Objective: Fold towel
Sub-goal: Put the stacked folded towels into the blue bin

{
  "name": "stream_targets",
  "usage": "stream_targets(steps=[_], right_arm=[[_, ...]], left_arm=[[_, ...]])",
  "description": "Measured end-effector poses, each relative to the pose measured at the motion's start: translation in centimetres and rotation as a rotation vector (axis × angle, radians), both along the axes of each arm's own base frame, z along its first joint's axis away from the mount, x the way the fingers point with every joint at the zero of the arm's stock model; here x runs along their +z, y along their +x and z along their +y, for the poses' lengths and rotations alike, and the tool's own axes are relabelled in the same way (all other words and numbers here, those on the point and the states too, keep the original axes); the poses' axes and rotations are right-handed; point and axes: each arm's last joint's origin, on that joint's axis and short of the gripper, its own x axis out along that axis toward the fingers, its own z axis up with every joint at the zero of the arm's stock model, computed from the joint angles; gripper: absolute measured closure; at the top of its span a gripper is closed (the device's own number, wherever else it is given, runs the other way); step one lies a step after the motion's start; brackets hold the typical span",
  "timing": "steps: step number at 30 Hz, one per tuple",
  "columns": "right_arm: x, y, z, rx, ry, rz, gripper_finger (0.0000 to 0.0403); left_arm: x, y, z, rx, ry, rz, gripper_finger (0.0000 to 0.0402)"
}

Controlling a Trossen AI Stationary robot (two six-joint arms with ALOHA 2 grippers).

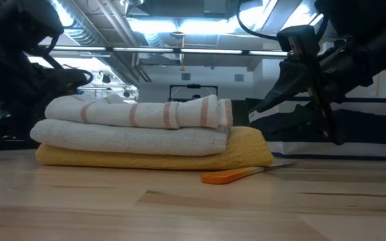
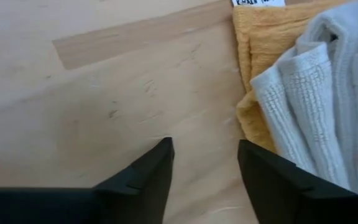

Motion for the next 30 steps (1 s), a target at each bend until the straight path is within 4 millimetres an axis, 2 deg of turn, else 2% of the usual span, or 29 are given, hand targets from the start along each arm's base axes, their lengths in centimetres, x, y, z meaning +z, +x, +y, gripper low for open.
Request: stream_targets(steps=[6,12,22,30], right_arm=[[0.0,0.0,0.0,-0.005,0.007,0.000,0.0219],[0.0,0.0,0.0,-0.020,0.034,-0.004,0.0219],[0.0,0.0,0.1,-0.010,0.102,0.003,0.0219],[0.1,0.1,0.1,-0.027,0.104,0.017,0.0219]], left_arm=[[0.3,0.8,0.2,0.014,-0.057,-0.081,0.0195],[1.0,1.6,-0.2,-0.002,-0.128,-0.185,0.0194],[0.9,1.5,-0.5,-0.074,-0.221,-0.152,0.0194],[1.4,2.0,-0.7,-0.065,-0.251,-0.217,0.0194]])
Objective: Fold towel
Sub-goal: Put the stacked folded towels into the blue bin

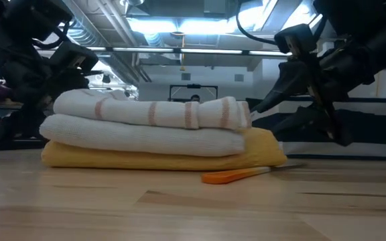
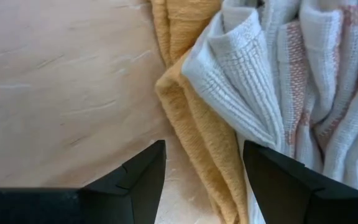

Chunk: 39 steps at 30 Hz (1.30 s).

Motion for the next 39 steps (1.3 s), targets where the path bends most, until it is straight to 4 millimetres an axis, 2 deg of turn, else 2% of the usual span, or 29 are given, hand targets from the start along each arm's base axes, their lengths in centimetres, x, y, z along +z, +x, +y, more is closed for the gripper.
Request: stream_targets(steps=[7,16,21,31,35,39], right_arm=[[0.6,0.7,0.2,-0.017,-0.033,0.120,0.0219],[1.3,1.2,0.3,-0.037,-0.009,0.104,0.0219],[0.3,1.5,0.4,-0.070,0.034,0.118,0.0219],[-2.8,3.1,1.0,-0.094,0.108,0.093,0.0219],[-3.2,4.3,1.4,-0.082,0.137,0.089,0.0219],[-2.9,5.7,1.6,-0.029,0.059,0.081,0.0221]], left_arm=[[-0.4,0.2,0.0,0.037,-0.003,0.010,0.0194],[-1.2,0.7,-0.1,0.059,-0.005,0.017,0.0194],[-1.2,1.1,-0.2,0.057,-0.013,-0.019,0.0194],[-1.1,1.3,-0.3,0.058,-0.018,-0.033,0.0194],[-1.0,1.3,-0.2,0.066,0.002,-0.049,0.0195],[-0.7,1.6,-0.3,0.040,0.036,-0.094,0.0217]])
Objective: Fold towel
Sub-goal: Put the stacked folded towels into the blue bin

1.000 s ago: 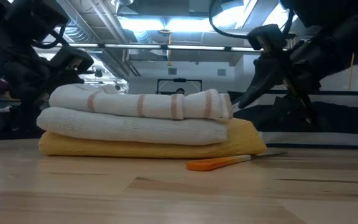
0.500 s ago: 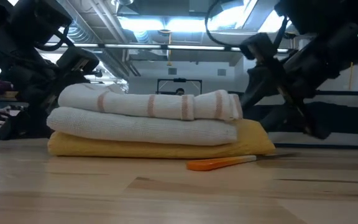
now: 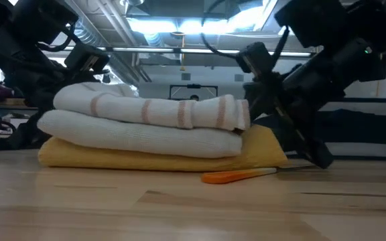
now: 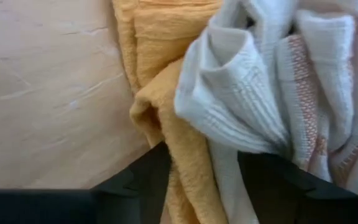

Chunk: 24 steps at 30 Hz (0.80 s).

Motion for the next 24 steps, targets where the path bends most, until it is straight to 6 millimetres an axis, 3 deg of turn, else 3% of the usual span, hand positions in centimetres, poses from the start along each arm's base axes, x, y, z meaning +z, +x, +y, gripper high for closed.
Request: stream_targets(steps=[4,12,19,24], right_arm=[[0.6,1.0,-0.3,0.046,-0.072,-0.013,0.0253],[1.6,2.0,-0.8,0.081,-0.140,-0.058,0.0383],[3.2,3.4,-0.4,0.127,-0.203,-0.122,0.0358],[5.0,4.7,-0.1,0.167,-0.290,-0.180,0.0387]], left_arm=[[0.0,0.0,0.0,-0.007,0.008,-0.002,0.0261],[0.1,0.1,-0.1,-0.032,0.031,-0.018,0.0377],[1.1,0.7,-0.3,-0.109,0.115,-0.131,0.0396],[2.0,1.3,-0.4,-0.122,0.147,-0.216,0.0398]])
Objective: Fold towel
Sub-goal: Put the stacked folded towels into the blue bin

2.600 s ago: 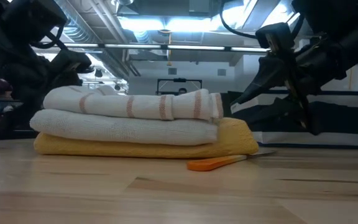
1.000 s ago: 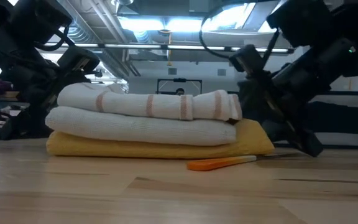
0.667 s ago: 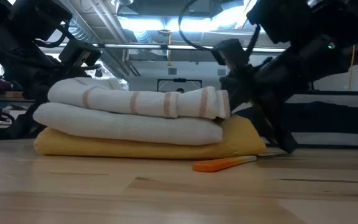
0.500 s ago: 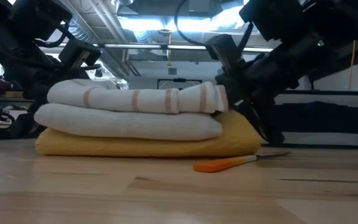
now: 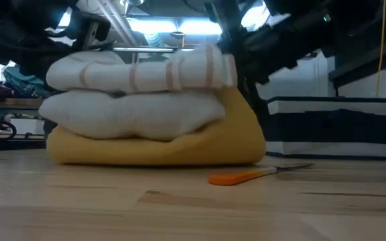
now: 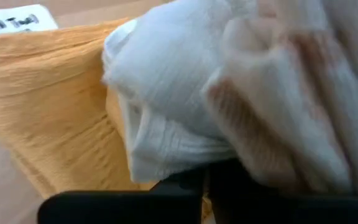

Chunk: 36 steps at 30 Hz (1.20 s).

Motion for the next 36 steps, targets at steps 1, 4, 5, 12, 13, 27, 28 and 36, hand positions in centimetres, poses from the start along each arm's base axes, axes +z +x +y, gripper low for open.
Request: stream_targets(steps=[1,4,5,12,13,27,28,36], right_arm=[[0.4,0.2,0.0,0.000,-0.016,-0.012,0.0387],[1.4,0.9,-0.1,-0.017,-0.025,-0.046,0.0381],[1.6,1.1,-0.2,-0.022,-0.025,-0.053,0.0378],[1.9,1.5,-0.7,-0.010,-0.036,0.005,0.0386],[1.7,1.4,-0.7,0.001,-0.033,0.020,0.0386],[-0.4,-0.2,-0.5,0.049,0.118,0.319,0.0297],[-0.6,-0.3,-0.6,0.044,0.119,0.341,0.0295],[-1.3,-1.2,-0.6,0.040,0.153,0.465,0.0291]], left_arm=[[0.2,0.1,0.0,0.001,0.001,-0.006,0.0399],[0.6,0.4,-0.1,0.005,-0.005,-0.021,0.0399],[0.8,0.6,-0.1,0.006,-0.005,-0.027,0.0399],[0.9,0.7,-0.1,0.020,0.003,-0.019,0.0400],[0.8,0.7,-0.1,0.026,-0.006,0.001,0.0400],[-0.5,-0.2,0.0,0.021,0.046,0.158,0.0350],[-0.7,-0.3,0.0,0.021,0.054,0.181,0.0340],[-1.9,-1.5,0.4,0.072,0.043,0.351,0.0268]])
